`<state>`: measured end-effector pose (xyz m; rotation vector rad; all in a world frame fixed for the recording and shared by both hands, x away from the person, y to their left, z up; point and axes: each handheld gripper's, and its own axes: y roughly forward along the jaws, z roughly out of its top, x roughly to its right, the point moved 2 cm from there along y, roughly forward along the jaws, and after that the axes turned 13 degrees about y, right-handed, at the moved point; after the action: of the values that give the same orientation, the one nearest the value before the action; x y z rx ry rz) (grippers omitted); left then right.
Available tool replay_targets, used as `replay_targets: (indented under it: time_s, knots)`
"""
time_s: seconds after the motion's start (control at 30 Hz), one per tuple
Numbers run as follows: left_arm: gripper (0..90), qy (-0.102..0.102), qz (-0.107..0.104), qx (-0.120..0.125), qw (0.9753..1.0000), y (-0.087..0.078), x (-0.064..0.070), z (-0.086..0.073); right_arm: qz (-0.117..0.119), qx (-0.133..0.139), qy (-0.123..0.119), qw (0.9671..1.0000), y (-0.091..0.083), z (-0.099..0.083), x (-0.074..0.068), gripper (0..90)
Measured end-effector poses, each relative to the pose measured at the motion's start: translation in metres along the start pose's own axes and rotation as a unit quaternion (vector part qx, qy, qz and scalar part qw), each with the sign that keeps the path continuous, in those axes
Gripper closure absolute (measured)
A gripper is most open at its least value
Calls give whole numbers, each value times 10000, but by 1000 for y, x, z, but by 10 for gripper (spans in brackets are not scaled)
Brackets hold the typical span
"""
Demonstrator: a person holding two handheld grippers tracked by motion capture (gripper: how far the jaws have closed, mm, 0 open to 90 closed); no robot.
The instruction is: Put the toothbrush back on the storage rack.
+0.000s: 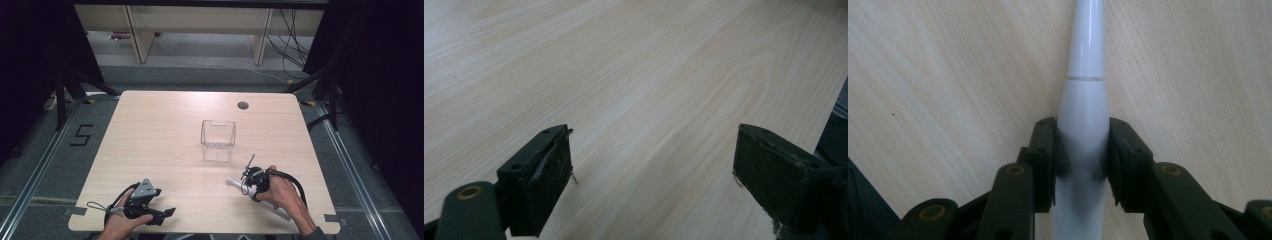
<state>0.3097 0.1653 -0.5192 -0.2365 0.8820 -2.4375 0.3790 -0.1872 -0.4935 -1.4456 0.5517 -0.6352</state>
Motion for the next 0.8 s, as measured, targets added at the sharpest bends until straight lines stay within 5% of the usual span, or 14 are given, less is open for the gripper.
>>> replay_targets:
  time_s: [0.03,0.07,0.27,0.3,0.43,0.6,0.8]
  knots:
    - [150,-1,0,1,10000,0,0,0,33,-13,-13,10000,1,0,1,669]
    - [150,-2,0,2,10000,0,0,0,144,-25,238,9996,0,0,-4,669]
    - [150,102,14,-87,9999,0,-2,0,95,-90,-99,9999,1,1,3,669]
    - [150,103,12,-90,9999,0,-2,0,192,-136,86,9997,0,1,-1,668]
    - [150,101,13,-86,9999,-1,-2,0,158,-203,162,9995,0,2,-2,668]
    - [150,-4,-5,-5,10000,0,0,0,19,-221,-72,9997,1,3,1,669]
    - [150,-2,-1,2,10000,0,0,0,0,-165,-48,9999,-2,1,0,670]
